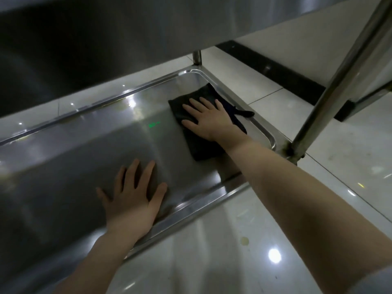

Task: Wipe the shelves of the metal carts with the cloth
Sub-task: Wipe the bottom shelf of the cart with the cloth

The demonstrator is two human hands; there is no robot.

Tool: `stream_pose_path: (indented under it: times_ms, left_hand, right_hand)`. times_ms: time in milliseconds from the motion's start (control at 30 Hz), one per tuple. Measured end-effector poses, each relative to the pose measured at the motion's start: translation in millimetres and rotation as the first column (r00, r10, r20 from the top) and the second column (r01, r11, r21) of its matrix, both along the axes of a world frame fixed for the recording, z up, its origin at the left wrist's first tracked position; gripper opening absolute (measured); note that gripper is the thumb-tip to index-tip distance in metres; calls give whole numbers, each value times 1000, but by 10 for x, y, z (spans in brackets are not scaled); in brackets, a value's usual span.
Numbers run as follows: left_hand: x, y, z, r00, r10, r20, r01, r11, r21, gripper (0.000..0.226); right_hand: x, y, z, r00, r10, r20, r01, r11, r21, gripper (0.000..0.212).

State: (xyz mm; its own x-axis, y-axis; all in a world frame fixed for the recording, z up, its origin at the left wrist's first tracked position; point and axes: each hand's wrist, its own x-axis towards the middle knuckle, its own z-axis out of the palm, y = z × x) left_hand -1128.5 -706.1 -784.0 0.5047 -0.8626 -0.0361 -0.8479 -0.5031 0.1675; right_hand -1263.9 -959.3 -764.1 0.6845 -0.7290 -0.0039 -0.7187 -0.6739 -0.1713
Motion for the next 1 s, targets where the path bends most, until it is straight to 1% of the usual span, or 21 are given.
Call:
stream_pose_path:
  times_ms: [67,167,233,300,400,467,533,600,667,767,833,933,1000]
  left_hand:
    - [0,14,3,1000,8,4,-8,1000,-15,59]
    - [7,32,3,1000,0,10,0,1000,-16,59]
    - [-4,30,0,1000,-3,11,3,1000,-5,61]
    - [-27,12,5,1000,-12,20,12,1000,5,62]
    - [-30,-7,15,999,-18,29,17,1000,13,62]
    - [-19,-14,9,1000,-21,17,21,1000,9,61]
    - [-3,-2,5,1000,-27,8,27,1000,9,61]
    - [6,19,-4,1000,-22,12,22,1000,7,60]
    - [7,23,-4,1000,-14,14,14,1000,5,60]
    - [13,49,-14,999,-10,33,11,1000,-6,61]
    - [4,65,-29,999,-18,45,18,1000,-3,62]
    - [-7,70,-28,998,-40,37,40,999,22,60]
    - [-15,47,-17,999,-41,29,41,999,18,62]
  right_hand:
    - [-279,215,-71,999,-14,49,15,999,-31,61]
    - [-853,589,-206,995,-81,54,82,996,-18,65]
    - [-1048,658,-230,991,-118,56,118,993,-7,68]
    - [-1022,516,-196,991,-131,34,132,991,-22,68]
    - [-738,40,-98,994,-112,9,112,991,-77,65]
    - [-590,-286,-34,995,-89,-36,86,994,-59,64]
    - [-501,-414,-5,994,-91,-56,89,995,-44,64]
    - [-502,-303,-31,991,-136,-20,135,989,-57,64]
    - [-667,-44,-68,976,-219,21,219,974,-58,64]
    - [-1005,497,-189,940,-340,25,341,937,-79,68]
    - [-1094,646,-215,928,-372,18,372,924,-86,70]
    - [-1035,317,-128,927,-375,7,375,925,-61,68]
    - [-931,-50,-63,919,-390,62,392,920,-23,68]
